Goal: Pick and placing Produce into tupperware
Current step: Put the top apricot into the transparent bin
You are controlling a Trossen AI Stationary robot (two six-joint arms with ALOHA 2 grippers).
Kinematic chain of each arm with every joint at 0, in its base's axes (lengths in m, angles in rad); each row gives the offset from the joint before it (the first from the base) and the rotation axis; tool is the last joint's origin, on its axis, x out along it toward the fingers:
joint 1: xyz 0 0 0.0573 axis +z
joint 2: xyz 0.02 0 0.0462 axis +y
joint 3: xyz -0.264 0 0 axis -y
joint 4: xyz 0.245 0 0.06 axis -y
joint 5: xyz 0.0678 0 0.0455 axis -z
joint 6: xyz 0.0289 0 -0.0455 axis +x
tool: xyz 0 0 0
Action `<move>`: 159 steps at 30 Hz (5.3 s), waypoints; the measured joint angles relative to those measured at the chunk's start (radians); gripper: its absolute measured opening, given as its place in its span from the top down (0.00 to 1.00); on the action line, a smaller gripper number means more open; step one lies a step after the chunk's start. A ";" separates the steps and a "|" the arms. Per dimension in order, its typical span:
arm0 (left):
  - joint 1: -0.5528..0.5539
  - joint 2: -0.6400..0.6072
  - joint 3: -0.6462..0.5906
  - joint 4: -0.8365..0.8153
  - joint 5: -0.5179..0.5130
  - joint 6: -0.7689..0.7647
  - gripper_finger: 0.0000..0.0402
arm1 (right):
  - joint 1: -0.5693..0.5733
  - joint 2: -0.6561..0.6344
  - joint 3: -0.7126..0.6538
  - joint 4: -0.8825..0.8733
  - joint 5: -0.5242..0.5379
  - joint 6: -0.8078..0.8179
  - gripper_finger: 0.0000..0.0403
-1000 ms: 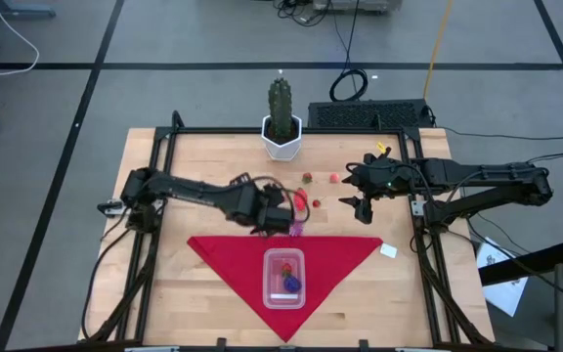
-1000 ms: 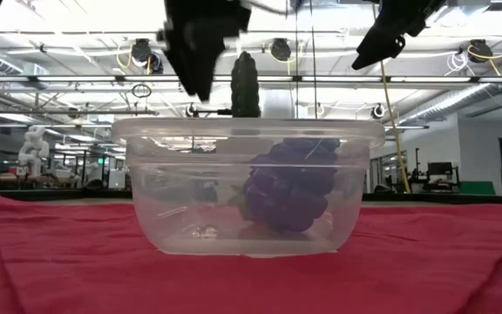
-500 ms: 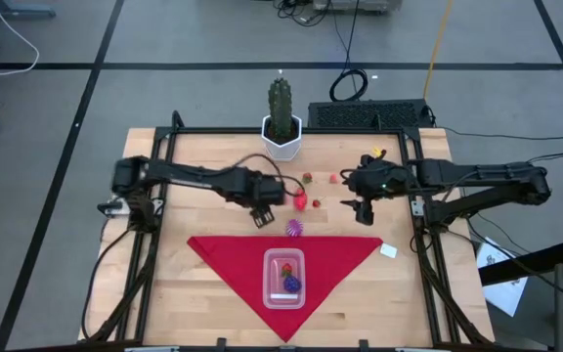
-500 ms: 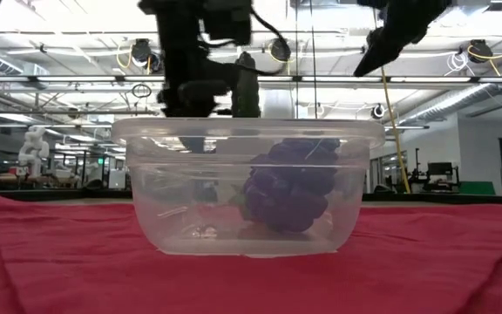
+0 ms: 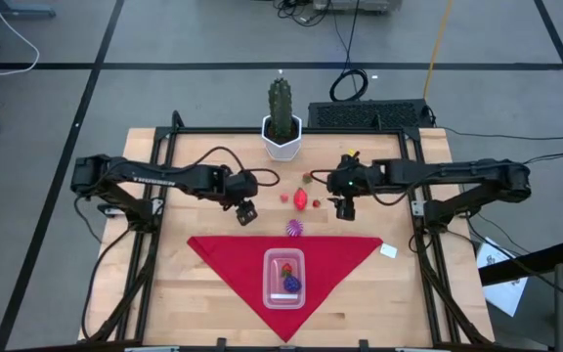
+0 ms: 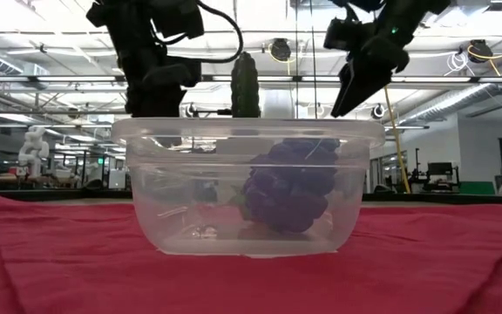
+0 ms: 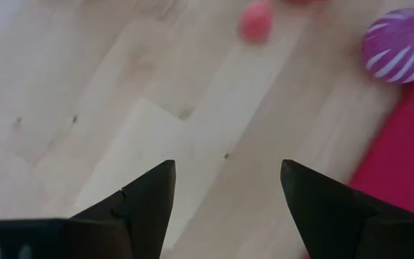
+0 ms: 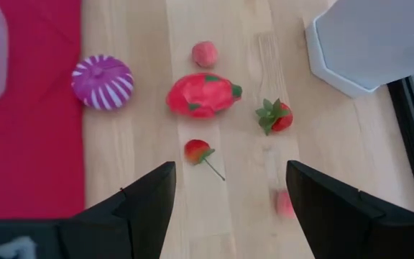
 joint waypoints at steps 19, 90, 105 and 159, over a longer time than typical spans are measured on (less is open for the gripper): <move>-0.001 0.010 0.001 0.050 -0.098 0.122 0.36 | -0.143 0.043 0.000 -0.072 0.026 -0.080 0.37; -0.001 0.010 0.001 0.085 -0.133 0.115 0.36 | -0.357 0.455 0.003 0.088 -0.123 -0.295 0.02; -0.002 0.010 0.001 0.085 -0.133 0.114 0.36 | -0.347 0.433 -0.001 0.143 -0.103 -0.236 0.02; -0.004 0.010 0.001 0.078 -0.130 0.108 0.36 | -0.211 0.359 0.000 -0.001 -0.109 -0.051 0.75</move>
